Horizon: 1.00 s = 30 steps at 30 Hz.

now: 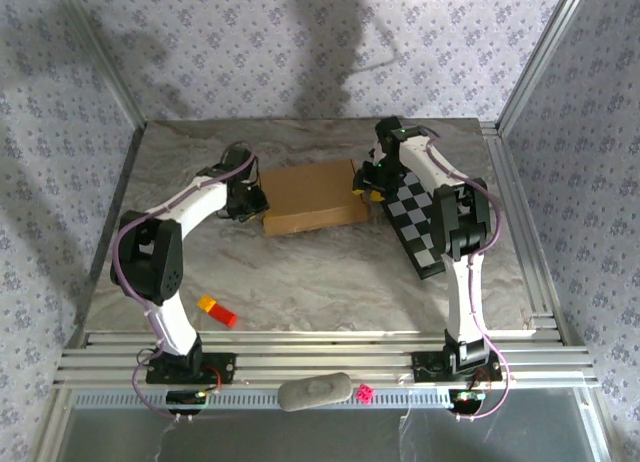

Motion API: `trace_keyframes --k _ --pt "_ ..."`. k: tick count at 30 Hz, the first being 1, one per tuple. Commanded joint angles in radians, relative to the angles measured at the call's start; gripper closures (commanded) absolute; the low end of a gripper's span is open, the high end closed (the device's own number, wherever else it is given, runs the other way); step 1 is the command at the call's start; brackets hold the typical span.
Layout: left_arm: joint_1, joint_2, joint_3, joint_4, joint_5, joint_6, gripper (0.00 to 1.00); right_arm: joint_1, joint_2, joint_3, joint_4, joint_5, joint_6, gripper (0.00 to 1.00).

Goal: Fold the paper box

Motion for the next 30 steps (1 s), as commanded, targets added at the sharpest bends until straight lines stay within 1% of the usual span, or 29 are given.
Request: trace_keyframes --k 1,8,12,15,22,30 --pt "0.014 0.023 0.059 0.005 -0.019 0.025 0.67 -0.004 -0.045 -0.009 -0.013 -0.003 0.005 0.51" --pt "0.028 0.084 0.121 0.003 0.002 0.05 0.67 -0.008 -0.047 -0.013 -0.011 -0.007 0.003 0.51" --pt "0.029 0.123 0.158 -0.014 0.001 0.066 0.69 -0.011 -0.046 -0.011 -0.013 -0.008 0.003 0.51" --pt "0.03 0.141 0.167 -0.022 -0.006 0.072 0.73 -0.012 -0.046 -0.01 -0.016 -0.008 0.001 0.51" --pt "0.03 0.129 0.123 -0.007 -0.024 0.067 0.82 -0.017 -0.046 -0.012 -0.015 -0.009 0.001 0.51" --pt "0.029 0.115 0.083 0.001 -0.034 0.073 0.88 -0.017 -0.044 -0.01 -0.012 -0.009 0.005 0.51"
